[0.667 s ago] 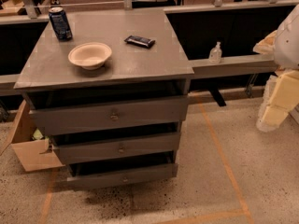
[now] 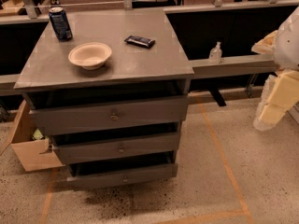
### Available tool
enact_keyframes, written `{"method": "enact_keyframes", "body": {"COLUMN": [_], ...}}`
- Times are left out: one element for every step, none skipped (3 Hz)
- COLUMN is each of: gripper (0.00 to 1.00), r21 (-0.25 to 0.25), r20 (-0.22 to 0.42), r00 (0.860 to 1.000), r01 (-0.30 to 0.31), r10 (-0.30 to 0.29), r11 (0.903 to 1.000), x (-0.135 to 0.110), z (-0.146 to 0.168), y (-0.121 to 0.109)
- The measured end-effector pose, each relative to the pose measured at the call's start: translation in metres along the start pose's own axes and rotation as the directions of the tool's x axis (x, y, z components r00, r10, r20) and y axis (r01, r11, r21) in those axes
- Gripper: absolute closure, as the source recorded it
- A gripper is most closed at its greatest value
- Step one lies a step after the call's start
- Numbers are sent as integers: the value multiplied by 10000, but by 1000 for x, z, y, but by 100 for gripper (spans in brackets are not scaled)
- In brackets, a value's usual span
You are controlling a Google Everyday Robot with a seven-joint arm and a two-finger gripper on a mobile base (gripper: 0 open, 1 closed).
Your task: Move rxbar blueberry near paper bowl
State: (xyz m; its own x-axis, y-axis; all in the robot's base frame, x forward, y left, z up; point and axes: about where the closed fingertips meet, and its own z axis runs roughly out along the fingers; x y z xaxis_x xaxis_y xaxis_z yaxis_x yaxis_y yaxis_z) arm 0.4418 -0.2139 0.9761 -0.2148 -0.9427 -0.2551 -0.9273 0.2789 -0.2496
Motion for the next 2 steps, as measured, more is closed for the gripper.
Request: {"method": "enact_keyframes", "body": {"gripper": [0,0], "r21": [41,-70], "r20": [1625,3591], "r00": [9858,9317], "r01": [420,614], "r10": [-421,-548], "r11": [9991,9981], "x": [-25,-67], "z": [17,46], "y": [-19,-46]}}
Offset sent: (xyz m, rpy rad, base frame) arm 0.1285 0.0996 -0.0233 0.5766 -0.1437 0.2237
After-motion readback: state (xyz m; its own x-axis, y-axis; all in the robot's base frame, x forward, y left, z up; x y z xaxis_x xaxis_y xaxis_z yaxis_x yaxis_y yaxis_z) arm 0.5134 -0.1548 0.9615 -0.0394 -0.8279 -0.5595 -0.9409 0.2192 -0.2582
